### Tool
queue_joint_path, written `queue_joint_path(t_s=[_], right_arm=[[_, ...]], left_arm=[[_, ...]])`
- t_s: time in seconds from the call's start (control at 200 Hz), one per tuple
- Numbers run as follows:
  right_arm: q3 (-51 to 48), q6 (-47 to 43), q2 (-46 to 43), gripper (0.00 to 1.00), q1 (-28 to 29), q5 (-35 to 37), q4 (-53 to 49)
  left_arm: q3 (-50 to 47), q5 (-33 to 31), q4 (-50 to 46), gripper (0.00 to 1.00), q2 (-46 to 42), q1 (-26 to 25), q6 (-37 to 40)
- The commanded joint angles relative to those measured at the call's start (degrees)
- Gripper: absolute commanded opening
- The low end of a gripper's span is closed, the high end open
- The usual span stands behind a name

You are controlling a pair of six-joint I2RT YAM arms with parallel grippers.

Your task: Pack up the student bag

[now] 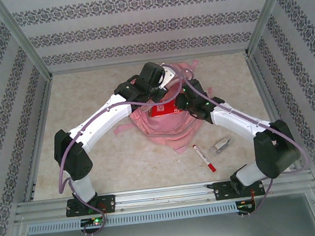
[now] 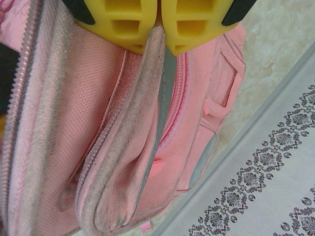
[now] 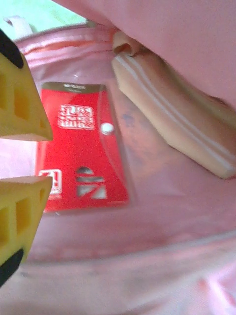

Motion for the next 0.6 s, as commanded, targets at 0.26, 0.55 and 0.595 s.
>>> queue_joint_path(t_s=[0.26, 0.55, 0.595], right_arm=[[-6.4, 5.6, 6.8, 0.14, 4.6, 0.8, 6.3], [1.9, -7.0, 18.3, 0.14, 1.4, -5.1, 18.4], [3.1, -8.6, 19.8, 0.14, 0.5, -7.2, 20.4]], left_arm=[[2.0, 1.6, 6.1, 0.0, -2.6, -0.3, -1.8], [1.0, 3.6, 6.7, 0.0, -3.5, -0.3, -0.6], [0.7, 4.2, 6.8, 0.0, -3.9, -0.3, -0.3]])
